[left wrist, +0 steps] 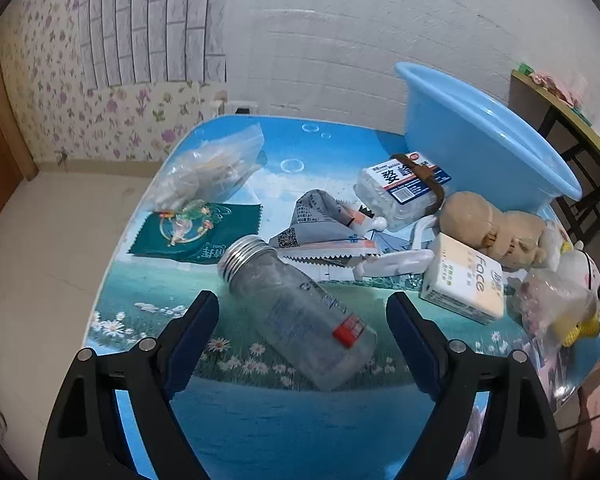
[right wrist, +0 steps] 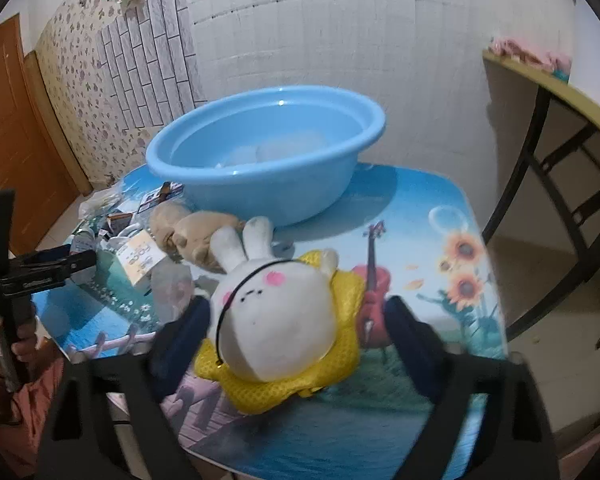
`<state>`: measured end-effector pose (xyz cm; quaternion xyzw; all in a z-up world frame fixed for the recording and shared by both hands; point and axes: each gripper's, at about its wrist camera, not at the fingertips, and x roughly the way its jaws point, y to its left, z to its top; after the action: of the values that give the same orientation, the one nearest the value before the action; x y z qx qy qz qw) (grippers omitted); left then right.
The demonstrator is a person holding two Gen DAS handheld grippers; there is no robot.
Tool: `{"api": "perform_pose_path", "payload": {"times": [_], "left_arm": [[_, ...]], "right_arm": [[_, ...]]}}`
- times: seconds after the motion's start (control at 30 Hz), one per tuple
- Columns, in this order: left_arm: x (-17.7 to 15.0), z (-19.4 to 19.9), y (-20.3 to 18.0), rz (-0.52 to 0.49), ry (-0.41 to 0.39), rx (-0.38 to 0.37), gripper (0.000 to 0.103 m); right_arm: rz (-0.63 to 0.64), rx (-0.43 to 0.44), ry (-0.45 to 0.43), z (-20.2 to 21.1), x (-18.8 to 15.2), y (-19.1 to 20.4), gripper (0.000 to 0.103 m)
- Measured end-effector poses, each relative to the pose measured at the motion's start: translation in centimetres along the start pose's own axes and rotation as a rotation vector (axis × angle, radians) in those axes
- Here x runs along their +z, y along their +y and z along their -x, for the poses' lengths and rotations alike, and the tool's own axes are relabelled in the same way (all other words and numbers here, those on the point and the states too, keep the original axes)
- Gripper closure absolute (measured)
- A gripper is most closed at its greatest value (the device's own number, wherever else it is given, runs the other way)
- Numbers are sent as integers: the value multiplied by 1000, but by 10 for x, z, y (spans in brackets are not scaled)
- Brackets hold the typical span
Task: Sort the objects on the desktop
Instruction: 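Grasp the glass bottle with the left tool while the right tool grasps the plush bunny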
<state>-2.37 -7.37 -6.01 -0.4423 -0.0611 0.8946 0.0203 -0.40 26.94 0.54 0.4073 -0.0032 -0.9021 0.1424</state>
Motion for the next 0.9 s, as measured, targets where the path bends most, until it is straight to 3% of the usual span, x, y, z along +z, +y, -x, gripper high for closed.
{"api": "perform_pose_path", "payload": {"times": [0.23, 0.27, 0.37, 0.43, 0.47, 0.53, 0.73, 0.9], "left_arm": [[-3, -12, -12, -73, 6, 57, 19], [-3, -12, -13, -82, 2, 65, 27], [-1, -10, -13, -85, -6, 58, 38], [0, -9, -12, -81, -5, 57, 39], [-1, -7, -12, -78, -12, 51, 40], [-4, -1, -11, -76, -25, 40, 41], [-12, 20, -12, -93, -40, -4, 42], [-23, 22, -11, -106, -8, 19, 42]], "right_arm": [[7, -11, 38, -15, -5, 5, 7], [-1, -6, 52, -20, -7, 4, 7], [-45, 39, 92, -30, -10, 1, 7], [-52, 52, 97, -32, -12, 2, 8], [-42, 52, 87, -31, -13, 4, 9], [-38, 82, 68, -27, -12, 4, 30], [-64, 67, 16, -14, -6, -4, 36], [-97, 34, -9, -8, -3, -16, 36]]}}
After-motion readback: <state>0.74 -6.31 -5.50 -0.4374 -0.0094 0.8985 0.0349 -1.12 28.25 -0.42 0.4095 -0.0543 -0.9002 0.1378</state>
